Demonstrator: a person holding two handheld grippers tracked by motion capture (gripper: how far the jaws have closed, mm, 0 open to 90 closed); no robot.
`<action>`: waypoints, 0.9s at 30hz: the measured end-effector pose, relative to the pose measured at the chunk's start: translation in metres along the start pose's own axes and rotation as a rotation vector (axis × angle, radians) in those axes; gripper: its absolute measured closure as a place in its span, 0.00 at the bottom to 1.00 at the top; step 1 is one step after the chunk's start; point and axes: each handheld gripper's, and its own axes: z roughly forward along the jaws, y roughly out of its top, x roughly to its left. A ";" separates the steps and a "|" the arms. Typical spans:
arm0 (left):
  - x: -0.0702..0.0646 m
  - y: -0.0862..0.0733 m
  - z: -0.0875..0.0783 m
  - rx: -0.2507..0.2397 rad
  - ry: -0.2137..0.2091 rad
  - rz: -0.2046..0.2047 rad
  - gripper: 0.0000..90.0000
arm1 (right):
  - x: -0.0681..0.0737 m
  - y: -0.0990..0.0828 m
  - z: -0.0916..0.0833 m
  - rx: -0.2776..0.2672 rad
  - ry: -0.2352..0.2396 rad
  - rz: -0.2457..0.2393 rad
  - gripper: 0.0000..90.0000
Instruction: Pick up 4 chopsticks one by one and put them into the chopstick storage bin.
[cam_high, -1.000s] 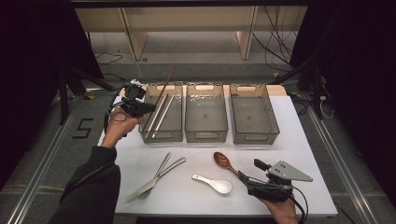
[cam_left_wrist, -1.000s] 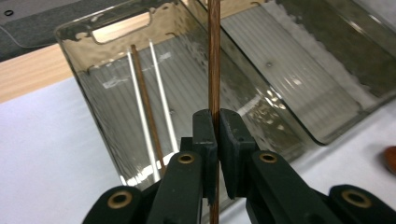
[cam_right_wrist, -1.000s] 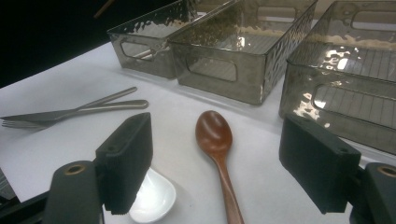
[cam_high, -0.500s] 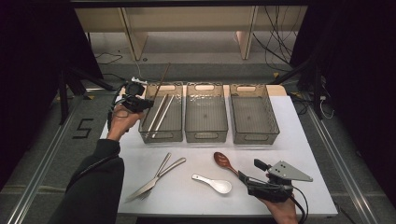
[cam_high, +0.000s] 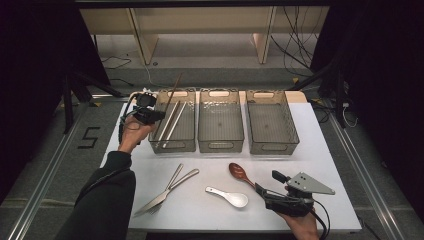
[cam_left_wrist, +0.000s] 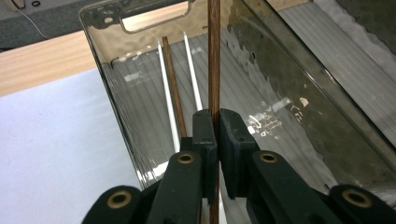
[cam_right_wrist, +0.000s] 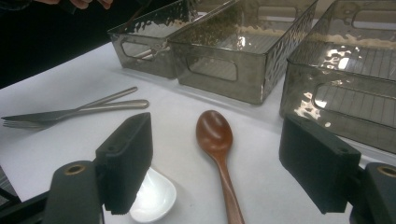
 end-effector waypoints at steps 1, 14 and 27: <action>0.000 -0.001 0.001 0.001 -0.001 -0.002 0.94 | 0.000 0.000 0.000 0.001 0.000 0.001 0.30; 0.001 -0.014 0.010 0.034 -0.010 -0.021 0.94 | 0.001 0.000 0.000 0.002 0.000 -0.001 0.30; 0.001 -0.017 0.008 0.056 -0.015 -0.035 0.81 | 0.001 0.000 0.000 0.001 -0.001 -0.001 0.30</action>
